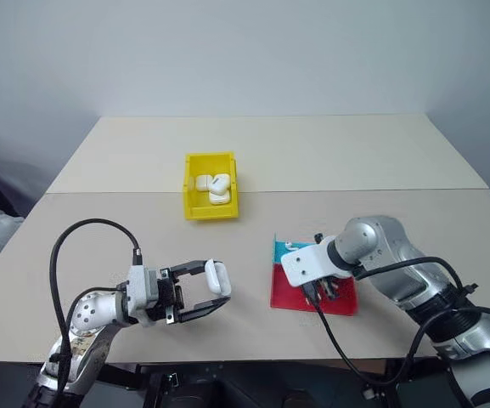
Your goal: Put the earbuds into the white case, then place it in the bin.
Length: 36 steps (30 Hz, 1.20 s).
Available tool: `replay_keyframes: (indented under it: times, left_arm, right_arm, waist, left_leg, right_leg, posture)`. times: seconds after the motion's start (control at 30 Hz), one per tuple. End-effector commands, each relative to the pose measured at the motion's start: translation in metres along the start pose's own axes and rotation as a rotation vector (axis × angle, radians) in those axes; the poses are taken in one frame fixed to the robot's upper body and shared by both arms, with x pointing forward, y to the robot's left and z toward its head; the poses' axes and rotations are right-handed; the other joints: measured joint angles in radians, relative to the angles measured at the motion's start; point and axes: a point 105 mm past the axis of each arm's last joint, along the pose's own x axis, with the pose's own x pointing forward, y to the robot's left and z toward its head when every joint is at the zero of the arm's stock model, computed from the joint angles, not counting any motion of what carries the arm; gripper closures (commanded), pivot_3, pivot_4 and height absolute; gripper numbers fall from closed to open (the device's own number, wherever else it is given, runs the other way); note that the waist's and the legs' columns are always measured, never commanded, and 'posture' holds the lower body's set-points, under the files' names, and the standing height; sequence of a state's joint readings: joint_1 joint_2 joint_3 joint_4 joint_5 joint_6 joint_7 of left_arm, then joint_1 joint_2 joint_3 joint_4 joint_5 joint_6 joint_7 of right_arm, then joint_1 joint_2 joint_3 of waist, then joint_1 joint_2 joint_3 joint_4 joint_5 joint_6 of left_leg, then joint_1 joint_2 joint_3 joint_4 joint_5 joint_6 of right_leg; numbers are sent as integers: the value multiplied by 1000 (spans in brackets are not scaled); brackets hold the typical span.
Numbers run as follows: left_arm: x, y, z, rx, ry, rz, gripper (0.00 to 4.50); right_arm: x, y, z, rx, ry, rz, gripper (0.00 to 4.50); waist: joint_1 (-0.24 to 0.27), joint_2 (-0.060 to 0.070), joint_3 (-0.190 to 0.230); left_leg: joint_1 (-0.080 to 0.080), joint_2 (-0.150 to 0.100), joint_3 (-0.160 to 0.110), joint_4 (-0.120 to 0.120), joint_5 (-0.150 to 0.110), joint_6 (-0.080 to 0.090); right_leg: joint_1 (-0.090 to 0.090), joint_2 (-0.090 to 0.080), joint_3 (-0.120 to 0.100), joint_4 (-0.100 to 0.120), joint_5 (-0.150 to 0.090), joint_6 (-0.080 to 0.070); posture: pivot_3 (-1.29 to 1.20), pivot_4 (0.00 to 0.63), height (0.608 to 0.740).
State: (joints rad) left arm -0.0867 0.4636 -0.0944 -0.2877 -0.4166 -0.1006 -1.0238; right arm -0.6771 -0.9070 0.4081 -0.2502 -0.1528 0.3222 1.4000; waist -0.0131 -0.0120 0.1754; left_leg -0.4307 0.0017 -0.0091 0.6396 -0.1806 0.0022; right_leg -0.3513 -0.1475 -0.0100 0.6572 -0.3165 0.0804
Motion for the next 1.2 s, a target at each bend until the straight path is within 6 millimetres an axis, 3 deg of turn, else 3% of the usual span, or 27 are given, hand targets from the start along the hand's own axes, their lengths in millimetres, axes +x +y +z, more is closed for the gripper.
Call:
replay_keyframes:
  times: [0.03, 0.27, 0.57, 0.83, 1.2]
  left_arm:
    - [7, 2, 33, 38, -122, -26, 1694]
    - [18, -1, 57, 45, -234, -126, 1694]
    - [31, 1, 70, 36, -330, -185, 1694]
    - [35, -1, 76, -8, -402, -189, 1694]
    - [39, 0, 83, 1, -431, -189, 1694]
  right_arm:
    - [-39, -13, 24, 59, -140, -113, 3266]
    - [-99, -20, 60, 109, -619, -303, 3266]
    - [-123, -19, 98, 20, -1003, -443, 3266]
    - [-131, -12, 120, -19, -1241, -449, 3266]
    - [-116, -3, 121, -13, -1286, -379, 3266]
  waist:
    - [1, 0, 0]
    - [2, 0, 0]
    - [0, 0, 0]
    - [0, 0, 0]
    - [-1, 0, 0]
  left_leg:
    - [0, 0, -1, 0, 0, 0]
    - [0, 0, 0, 0, 0, 0]
    - [0, 0, 0, 0, 0, 0]
    - [0, 0, 0, 0, 0, 0]
    - [0, 0, 0, 0, 0, 0]
  right_leg:
    - [0, 0, 0, 0, 0, 0]
    - [1, 0, -1, -1, 0, 0]
    - [1, 0, 0, 0, 0, 0]
    - [1, 0, -1, 0, 0, 0]
    - [1, 0, -1, 0, 0, 0]
  posture:
    - [0, 150, 740]
    - [0, 150, 740]
    - [0, 150, 740]
    - [0, 150, 740]
    - [0, 150, 740]
